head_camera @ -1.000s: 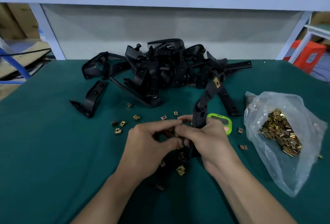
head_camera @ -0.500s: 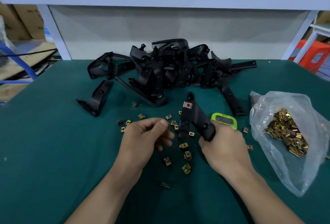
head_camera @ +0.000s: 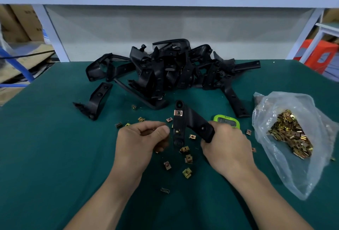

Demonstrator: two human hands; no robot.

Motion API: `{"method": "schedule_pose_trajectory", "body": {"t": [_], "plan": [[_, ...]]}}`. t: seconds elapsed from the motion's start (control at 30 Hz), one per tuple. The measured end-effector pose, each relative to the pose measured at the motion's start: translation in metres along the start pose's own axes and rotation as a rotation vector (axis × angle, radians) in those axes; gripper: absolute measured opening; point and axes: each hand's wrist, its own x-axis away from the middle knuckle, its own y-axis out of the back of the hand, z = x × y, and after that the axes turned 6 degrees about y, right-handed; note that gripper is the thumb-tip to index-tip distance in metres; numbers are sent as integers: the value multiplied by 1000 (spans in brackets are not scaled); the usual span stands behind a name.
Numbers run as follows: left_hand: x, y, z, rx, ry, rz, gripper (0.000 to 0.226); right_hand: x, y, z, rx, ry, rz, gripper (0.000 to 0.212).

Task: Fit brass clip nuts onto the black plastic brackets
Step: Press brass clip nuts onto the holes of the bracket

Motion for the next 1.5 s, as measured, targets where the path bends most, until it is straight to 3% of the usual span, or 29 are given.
{"method": "schedule_pose_trajectory", "body": {"t": [0.17,0.47,0.83,1.03,1.23,1.5], "plan": [[0,0,-1,27,2,35,6,-2,1,-2,42,-38,-14,17],[-3,2,-3,59,111,26,34,-2,2,1,49,-56,-7,19],[-2,0,-8,228,161,157,24,-5,-2,2,67,5,-19,26],[0,0,-7,179,151,230,29,-5,-2,5,49,22,-34,11],[-4,2,-7,240,177,125,25,-6,0,7,42,-31,-18,24],[0,6,-9,205,168,185,29,-2,6,12,58,-36,4,22]]}}
